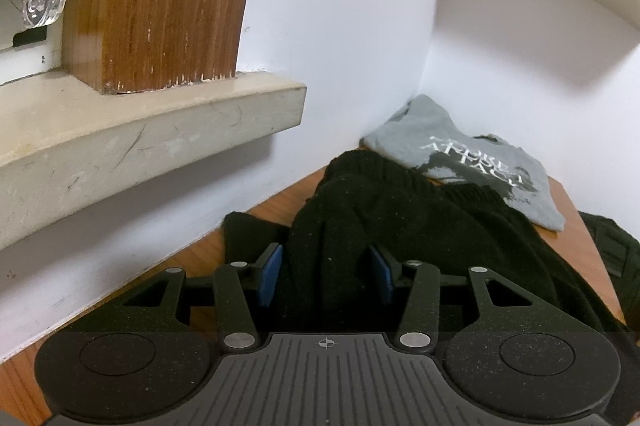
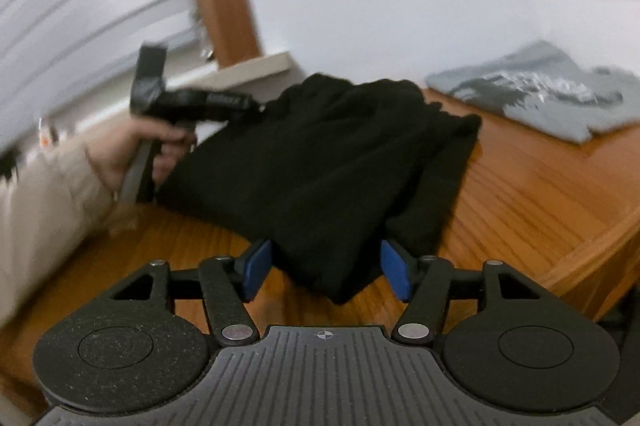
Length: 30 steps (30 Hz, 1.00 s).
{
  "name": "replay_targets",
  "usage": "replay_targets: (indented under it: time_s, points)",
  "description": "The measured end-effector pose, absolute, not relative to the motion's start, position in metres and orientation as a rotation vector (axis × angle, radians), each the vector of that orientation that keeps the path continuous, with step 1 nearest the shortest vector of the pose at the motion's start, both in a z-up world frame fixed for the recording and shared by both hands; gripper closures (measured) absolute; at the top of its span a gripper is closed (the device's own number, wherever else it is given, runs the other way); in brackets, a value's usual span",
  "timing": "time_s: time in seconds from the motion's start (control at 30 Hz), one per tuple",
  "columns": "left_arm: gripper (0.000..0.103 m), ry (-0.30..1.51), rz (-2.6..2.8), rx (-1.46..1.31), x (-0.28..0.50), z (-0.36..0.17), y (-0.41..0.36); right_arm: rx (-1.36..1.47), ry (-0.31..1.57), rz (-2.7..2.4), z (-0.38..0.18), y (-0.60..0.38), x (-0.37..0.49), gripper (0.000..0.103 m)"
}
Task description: Fold clothes
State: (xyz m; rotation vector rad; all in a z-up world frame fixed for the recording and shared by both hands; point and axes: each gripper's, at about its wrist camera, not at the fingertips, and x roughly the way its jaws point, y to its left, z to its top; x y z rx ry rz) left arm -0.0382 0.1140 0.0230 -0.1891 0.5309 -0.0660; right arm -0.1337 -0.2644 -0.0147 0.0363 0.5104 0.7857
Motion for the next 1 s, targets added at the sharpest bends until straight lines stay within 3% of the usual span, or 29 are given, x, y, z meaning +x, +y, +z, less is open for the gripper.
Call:
replay_targets:
  time_s: [0.03, 0.07, 0.1, 0.17, 0.37, 0.43, 0.5, 0.53, 0.67, 0.77, 0.83, 0.9, 1.0]
  points:
    - [0.052, 0.531, -0.066, -0.189, -0.038, 0.023, 0.114, 0.007, 0.501, 0.793, -0.015, -0.263, -0.135, 0.054]
    - [0.052, 0.531, -0.066, -0.189, -0.038, 0.023, 0.114, -0.015, 0.505, 0.792, -0.013, -0.264, -0.136, 0.079]
    - [0.052, 0.531, -0.066, -0.188, -0.039, 0.023, 0.114, -0.036, 0.510, 0.791, -0.011, -0.265, -0.136, 0.097]
    - [0.052, 0.530, -0.064, -0.184, -0.039, 0.023, 0.113, -0.100, 0.517, 0.775, -0.003, -0.266, -0.140, 0.100]
    - [0.047, 0.530, -0.061, -0.186, -0.039, 0.024, 0.114, -0.072, 0.504, 0.791, 0.013, -0.278, -0.142, 0.099]
    - [0.044, 0.526, -0.070, -0.212, -0.040, 0.024, 0.118, 0.031, 0.455, 0.762, 0.021, -0.288, -0.134, 0.090]
    - [0.042, 0.529, -0.092, -0.269, -0.039, 0.026, 0.127, 0.138, 0.436, 0.725, 0.025, -0.296, -0.116, 0.069]
    - [0.043, 0.530, -0.102, -0.298, -0.038, 0.028, 0.132, 0.123, 0.428, 0.728, 0.026, -0.292, -0.107, 0.066]
    - [0.059, 0.528, -0.111, -0.345, -0.030, 0.033, 0.142, 0.024, 0.414, 0.745, 0.026, -0.258, -0.068, 0.057]
    - [0.091, 0.551, -0.101, -0.270, -0.021, 0.035, 0.133, -0.018, 0.432, 0.733, 0.023, -0.231, -0.034, 0.052]
    - [0.094, 0.524, -0.069, -0.238, -0.026, 0.041, 0.127, -0.052, 0.466, 0.722, 0.019, -0.216, -0.014, 0.053]
    - [0.095, 0.463, -0.026, -0.221, -0.038, 0.051, 0.125, -0.071, 0.561, 0.694, 0.008, -0.205, 0.003, 0.067]
    - [0.095, 0.435, 0.016, -0.168, -0.054, 0.061, 0.129, -0.073, 0.552, 0.703, -0.002, -0.206, 0.006, 0.068]
